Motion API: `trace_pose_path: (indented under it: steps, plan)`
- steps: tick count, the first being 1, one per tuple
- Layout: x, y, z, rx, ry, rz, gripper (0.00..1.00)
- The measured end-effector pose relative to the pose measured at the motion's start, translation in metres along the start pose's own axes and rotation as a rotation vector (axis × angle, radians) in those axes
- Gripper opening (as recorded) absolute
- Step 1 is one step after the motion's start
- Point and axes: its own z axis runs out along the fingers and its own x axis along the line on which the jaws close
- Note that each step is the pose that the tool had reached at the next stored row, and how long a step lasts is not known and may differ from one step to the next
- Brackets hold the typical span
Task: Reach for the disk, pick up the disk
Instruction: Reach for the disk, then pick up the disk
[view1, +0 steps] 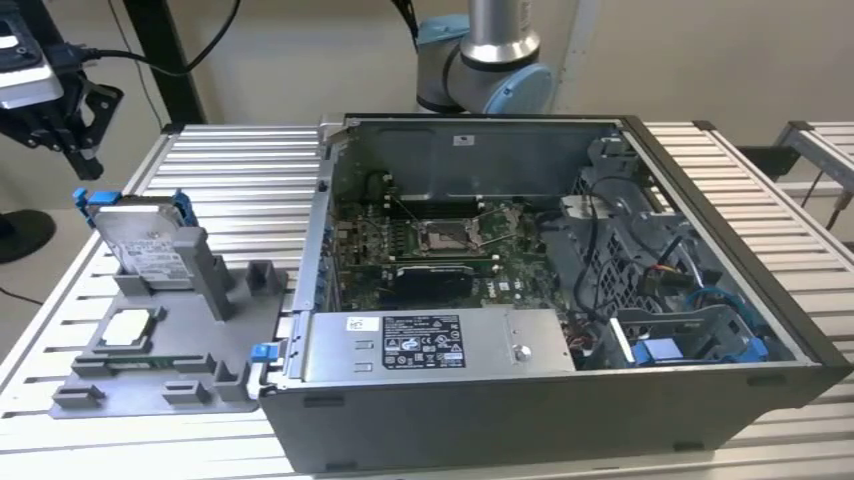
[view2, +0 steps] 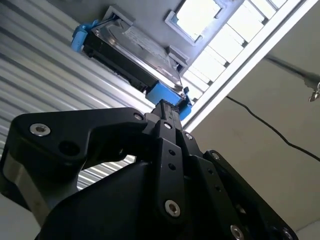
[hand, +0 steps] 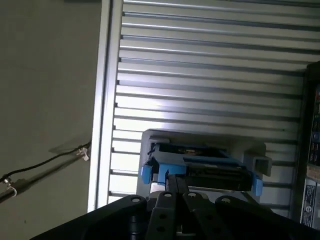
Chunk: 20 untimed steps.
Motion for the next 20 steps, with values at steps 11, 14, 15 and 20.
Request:
trace_pose_path:
  steps: [11, 14, 15, 20]
  plan:
    - [0.0007, 0.0001, 0.0000, 0.0033, 0.0064, -0.163, 0.00]
    - [0.0008, 0.0001, 0.0000, 0.0043, 0.0084, -0.217, 0.00]
    - [0.0008, 0.0001, 0.0000, 0.0046, 0.0091, -0.235, 0.00]
    - [0.0009, 0.0001, 0.0000, 0.0058, 0.0127, -0.326, 0.00]
